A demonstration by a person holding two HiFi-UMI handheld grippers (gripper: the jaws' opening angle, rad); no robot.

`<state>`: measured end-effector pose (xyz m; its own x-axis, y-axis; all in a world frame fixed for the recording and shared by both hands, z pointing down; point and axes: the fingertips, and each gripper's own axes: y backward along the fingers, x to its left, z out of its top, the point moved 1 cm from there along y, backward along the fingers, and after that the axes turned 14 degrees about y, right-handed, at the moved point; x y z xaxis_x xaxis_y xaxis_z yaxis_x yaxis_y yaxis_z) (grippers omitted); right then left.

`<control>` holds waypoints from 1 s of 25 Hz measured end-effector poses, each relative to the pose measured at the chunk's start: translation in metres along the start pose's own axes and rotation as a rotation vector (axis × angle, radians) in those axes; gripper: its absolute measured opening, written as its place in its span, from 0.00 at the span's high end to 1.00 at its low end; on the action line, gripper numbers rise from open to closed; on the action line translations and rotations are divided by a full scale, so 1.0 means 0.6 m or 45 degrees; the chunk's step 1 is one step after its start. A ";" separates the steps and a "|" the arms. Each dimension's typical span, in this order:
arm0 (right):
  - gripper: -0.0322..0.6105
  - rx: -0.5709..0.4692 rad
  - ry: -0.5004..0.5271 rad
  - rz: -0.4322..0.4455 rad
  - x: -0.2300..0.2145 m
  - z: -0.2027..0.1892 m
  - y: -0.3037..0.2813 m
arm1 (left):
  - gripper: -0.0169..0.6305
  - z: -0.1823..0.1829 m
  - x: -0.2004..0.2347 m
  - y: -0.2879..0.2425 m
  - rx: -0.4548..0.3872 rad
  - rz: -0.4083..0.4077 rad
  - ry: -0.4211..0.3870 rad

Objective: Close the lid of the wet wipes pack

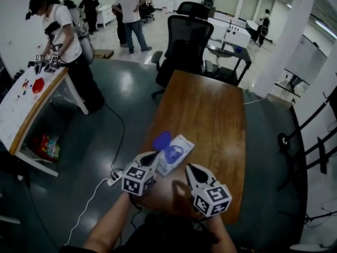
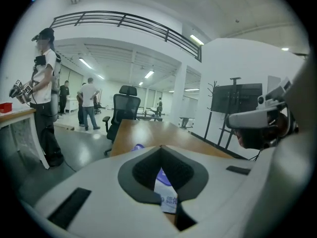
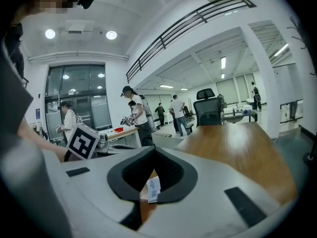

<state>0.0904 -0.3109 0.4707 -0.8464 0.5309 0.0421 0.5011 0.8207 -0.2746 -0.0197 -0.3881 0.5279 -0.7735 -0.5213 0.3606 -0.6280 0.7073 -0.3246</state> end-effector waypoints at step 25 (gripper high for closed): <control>0.94 0.290 -0.033 0.139 -0.091 -0.118 -0.131 | 0.72 -0.020 0.118 -0.146 0.164 0.134 0.149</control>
<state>0.1099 -0.3894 0.5579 -0.7951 0.6060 -0.0234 0.5389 0.6883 -0.4856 -0.0184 -0.4813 0.5926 -0.8247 -0.3836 0.4156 -0.5561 0.6838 -0.4724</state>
